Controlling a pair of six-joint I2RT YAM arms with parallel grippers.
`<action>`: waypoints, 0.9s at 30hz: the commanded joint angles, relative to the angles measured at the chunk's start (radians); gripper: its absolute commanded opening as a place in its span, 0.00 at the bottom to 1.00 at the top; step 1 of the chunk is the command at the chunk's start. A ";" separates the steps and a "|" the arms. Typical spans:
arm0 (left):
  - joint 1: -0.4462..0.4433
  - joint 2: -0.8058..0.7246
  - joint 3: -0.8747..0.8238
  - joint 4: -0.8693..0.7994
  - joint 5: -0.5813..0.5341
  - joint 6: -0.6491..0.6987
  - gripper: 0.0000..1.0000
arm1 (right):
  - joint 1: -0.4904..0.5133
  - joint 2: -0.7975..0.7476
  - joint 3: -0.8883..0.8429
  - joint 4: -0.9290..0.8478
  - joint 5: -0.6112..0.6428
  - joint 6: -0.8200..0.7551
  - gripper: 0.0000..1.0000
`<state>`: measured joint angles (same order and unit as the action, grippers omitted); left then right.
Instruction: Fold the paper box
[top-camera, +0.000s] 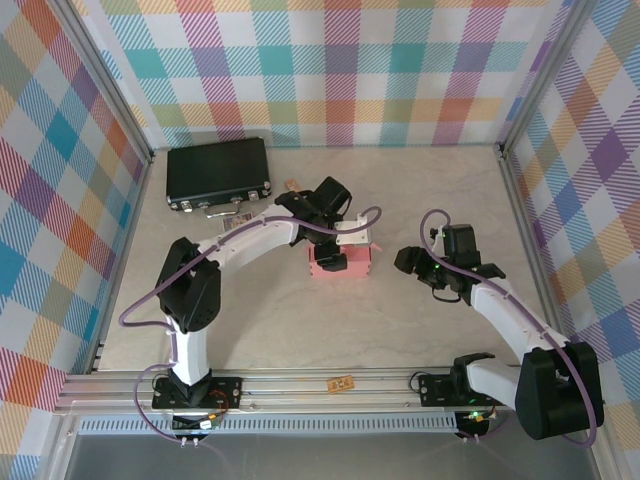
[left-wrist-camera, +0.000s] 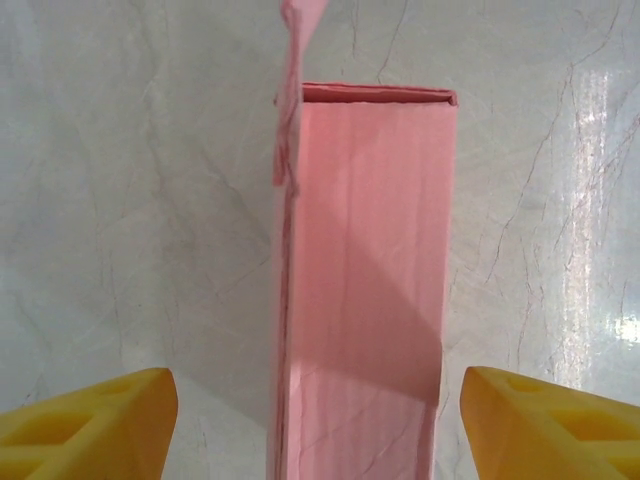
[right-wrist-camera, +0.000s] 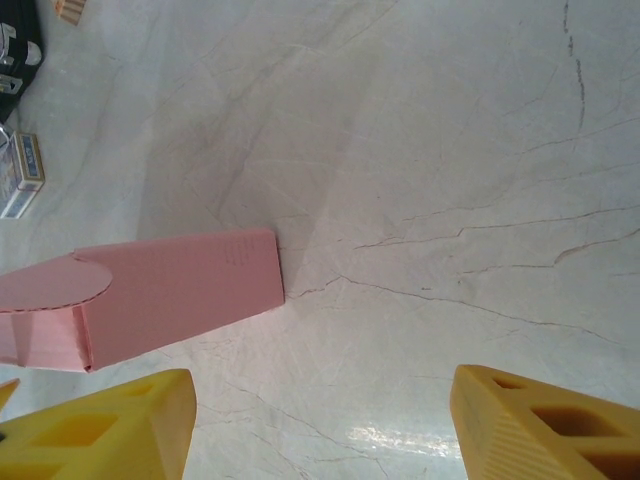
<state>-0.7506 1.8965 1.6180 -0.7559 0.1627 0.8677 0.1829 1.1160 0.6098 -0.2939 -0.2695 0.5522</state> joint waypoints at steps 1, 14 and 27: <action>-0.006 -0.080 0.008 0.007 -0.009 -0.066 0.75 | -0.005 -0.009 0.068 -0.047 -0.016 -0.075 0.69; 0.139 -0.434 -0.213 0.192 -0.120 -0.634 0.76 | -0.005 0.071 0.296 -0.178 -0.127 -0.344 0.67; 0.223 -0.619 -0.474 0.116 -0.071 -0.804 0.61 | 0.002 0.125 0.430 -0.306 -0.222 -0.739 0.56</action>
<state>-0.5377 1.3128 1.1667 -0.6254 0.0532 0.0982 0.1833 1.2251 0.9936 -0.5327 -0.4442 -0.0433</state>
